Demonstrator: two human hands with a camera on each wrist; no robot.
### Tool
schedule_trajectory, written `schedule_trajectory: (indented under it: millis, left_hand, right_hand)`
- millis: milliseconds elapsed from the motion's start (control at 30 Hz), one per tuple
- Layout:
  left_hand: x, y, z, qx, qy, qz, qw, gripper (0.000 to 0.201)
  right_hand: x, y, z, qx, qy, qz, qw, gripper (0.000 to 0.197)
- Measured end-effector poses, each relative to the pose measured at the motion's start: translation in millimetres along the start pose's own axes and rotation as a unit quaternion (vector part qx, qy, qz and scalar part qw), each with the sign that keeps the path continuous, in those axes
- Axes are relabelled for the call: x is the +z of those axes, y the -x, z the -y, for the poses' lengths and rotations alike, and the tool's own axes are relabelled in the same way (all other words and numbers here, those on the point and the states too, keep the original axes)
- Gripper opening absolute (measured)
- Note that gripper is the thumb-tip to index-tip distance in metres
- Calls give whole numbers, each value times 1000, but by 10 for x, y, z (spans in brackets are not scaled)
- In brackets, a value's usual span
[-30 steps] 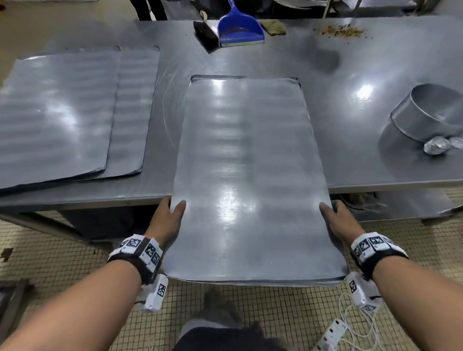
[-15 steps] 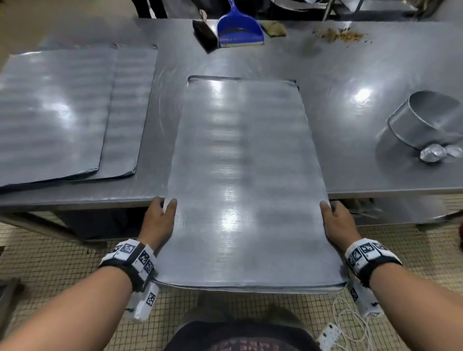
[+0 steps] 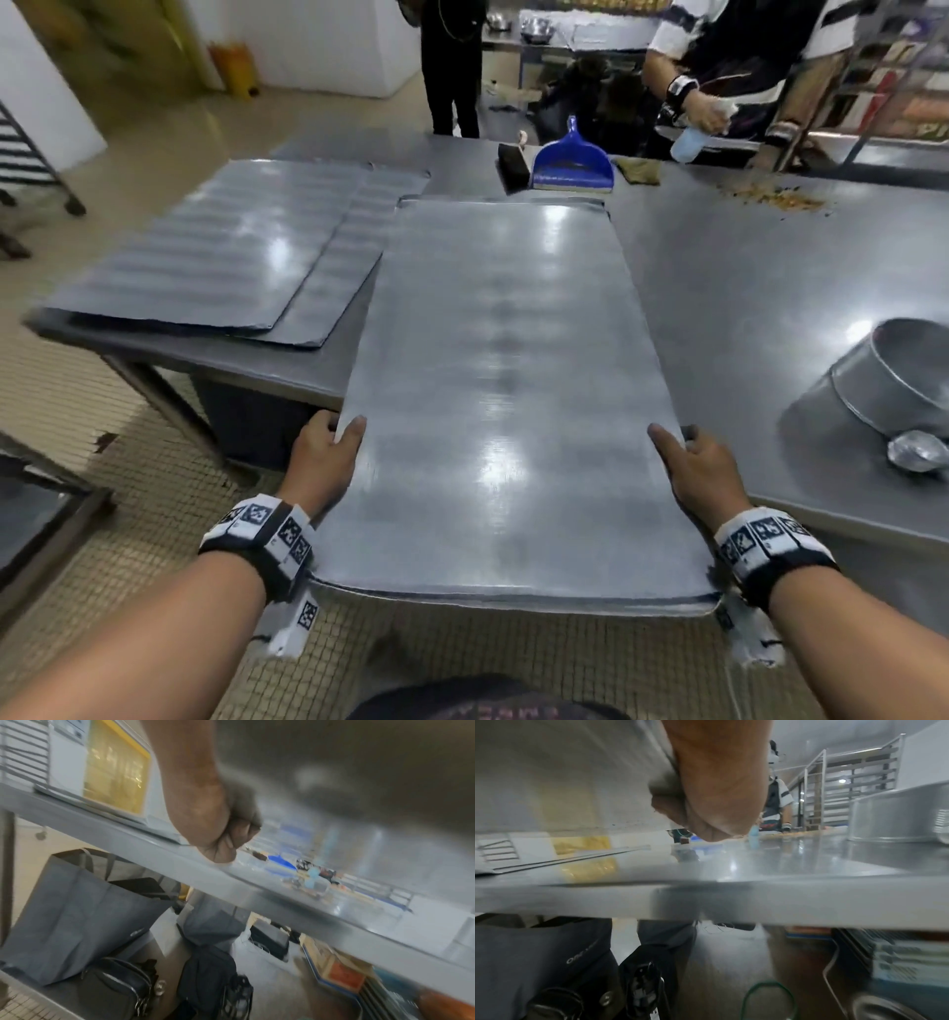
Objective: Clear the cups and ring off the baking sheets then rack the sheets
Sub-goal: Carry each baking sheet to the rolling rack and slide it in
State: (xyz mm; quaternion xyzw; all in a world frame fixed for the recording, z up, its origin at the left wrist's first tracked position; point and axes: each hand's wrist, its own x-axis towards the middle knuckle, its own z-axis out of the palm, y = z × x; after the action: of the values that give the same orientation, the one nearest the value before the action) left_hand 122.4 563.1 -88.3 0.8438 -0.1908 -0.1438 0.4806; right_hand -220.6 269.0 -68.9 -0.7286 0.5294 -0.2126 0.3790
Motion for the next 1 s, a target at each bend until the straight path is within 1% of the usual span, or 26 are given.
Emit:
schedule_trajectory:
  millis: [100,167,300,333,400,433,500,533,600,667,733,800,833,867,900,933,1000]
  left_hand:
    - [-232,124,-111,-3,13,-63,998,30]
    - [-466,203,-206,-2,28,-107,994,33]
    - [-1105,387,-339,-5,29,-191,981,34]
    - [-1290,446,-360,-3,23,-212,977,37]
    - [-1671,560,-365,-7,15,-257,966,50]
    - [-1869,625,-373,-12,7,-277,961,51]
    - [-2253,767,-427,-29,-26,-319,947,41]
    - [-2443,827,-422,-36,-37,-339,939,39]
    - [-2800,994,-435,-57,-48,-367,927,41]
    - [-3128,1164,-379,-77,-47,-395,914,45]
    - [-3447,1322,-246,-95,-45,-429,897,48]
    - [-3745,1492,-94,-110,-59,-450,884,46]
    - [-3890,1549,17,-109,-52,-459,880,51]
    - [-4043,1602,153,-120,-41,-472,872,60]
    - [-4179,1662,250,-128,-32,-481,866,65]
    - [-4311,1719,318,-138,-34,-489,861,64]
    - [-4526,1813,435,-154,-37,-501,851,52]
  right_hand:
    - [-44,-168,336,-56,-9,26,998,35]
    - [3,-304,630,-97,-14,40,994,37]
    - [288,-551,1366,-173,-7,83,981,54]
    - [383,-569,1587,-196,-2,96,976,59]
    - [578,-538,2042,-250,0,125,960,57]
    - [673,-491,2276,-276,-1,141,951,54]
    - [894,-393,2719,-315,1,170,934,54]
    - [1029,-351,2933,-335,3,181,925,55]
    - [1313,-236,3343,-375,8,198,906,59]
    - [1610,-72,3719,-402,9,216,890,59]
    - [1926,143,4058,-426,-5,236,873,57]
    - [2248,389,4346,-447,-9,255,857,56]
    - [2416,509,4475,-455,-8,265,850,57]
    - [2598,626,4601,-462,-6,275,843,57]
    - [2772,747,4720,-463,-6,288,838,58]
    - [2941,874,4834,-466,-7,301,832,57]
    - [3298,1108,5039,-476,-5,323,818,56]
